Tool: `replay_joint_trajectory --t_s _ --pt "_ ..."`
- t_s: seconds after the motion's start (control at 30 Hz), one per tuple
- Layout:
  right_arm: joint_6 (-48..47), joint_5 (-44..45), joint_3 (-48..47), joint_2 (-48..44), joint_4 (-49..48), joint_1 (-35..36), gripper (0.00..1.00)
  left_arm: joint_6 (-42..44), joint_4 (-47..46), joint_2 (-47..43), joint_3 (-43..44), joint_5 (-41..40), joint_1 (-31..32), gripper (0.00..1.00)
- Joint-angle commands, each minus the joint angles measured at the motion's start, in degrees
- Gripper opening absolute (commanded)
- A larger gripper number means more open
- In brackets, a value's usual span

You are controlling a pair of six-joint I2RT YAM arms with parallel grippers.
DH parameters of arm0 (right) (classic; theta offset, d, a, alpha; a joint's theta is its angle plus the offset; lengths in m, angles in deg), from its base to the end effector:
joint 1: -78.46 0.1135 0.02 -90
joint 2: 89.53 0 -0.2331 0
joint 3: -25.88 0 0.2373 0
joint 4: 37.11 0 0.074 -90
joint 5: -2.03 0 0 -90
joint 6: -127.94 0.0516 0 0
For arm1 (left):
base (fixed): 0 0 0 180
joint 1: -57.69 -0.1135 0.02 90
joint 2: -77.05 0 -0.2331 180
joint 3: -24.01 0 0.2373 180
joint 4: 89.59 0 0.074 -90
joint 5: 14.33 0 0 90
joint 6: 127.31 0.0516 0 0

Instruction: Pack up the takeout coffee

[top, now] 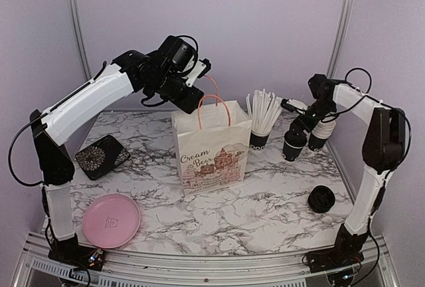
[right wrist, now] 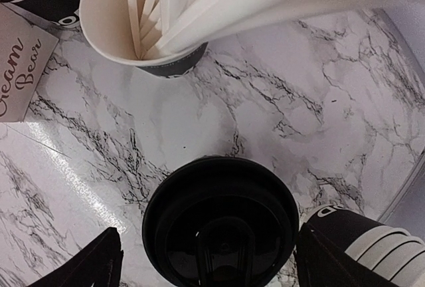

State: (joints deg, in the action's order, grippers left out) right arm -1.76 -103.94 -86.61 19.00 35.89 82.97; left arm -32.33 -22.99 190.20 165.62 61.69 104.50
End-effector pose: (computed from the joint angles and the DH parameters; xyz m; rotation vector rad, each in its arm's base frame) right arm 0.3728 0.0436 0.2355 -1.0822 2.4781 0.2103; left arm 0.2951 -0.2961 0.3643 0.8476 2.0480 -0.1306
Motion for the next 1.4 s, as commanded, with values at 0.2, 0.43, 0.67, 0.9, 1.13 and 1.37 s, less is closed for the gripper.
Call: replay_joint_trajectory --t_s 0.2,0.43,0.67,0.9,1.13,1.37 --pt "-0.6 1.7 -4.5 3.1 2.5 -1.5 0.87 -1.4 -1.8 -4.4 -2.9 0.8 -0.2 0.61" --pt "-1.0 0.7 -7.0 5.0 5.4 -1.6 0.80 -1.5 -2.1 -4.8 -3.8 1.5 -0.2 0.61" --pt "-2.0 0.4 -7.0 5.0 8.7 -1.6 0.78 -1.5 -2.2 -5.0 -4.0 1.8 -0.2 0.61" --pt "-2.5 0.9 -6.1 5.1 9.3 -1.6 0.81 -1.7 -2.4 -5.0 -4.2 2.3 -0.2 0.61" --pt "-2.5 3.2 -4.4 5.2 9.0 -1.4 0.79 -1.7 -2.4 -5.1 -3.8 2.9 -0.1 0.62" --pt "-2.5 3.3 -2.0 2.7 8.8 -1.0 0.69 -1.5 -2.4 -4.9 -3.0 2.6 -0.2 0.63"
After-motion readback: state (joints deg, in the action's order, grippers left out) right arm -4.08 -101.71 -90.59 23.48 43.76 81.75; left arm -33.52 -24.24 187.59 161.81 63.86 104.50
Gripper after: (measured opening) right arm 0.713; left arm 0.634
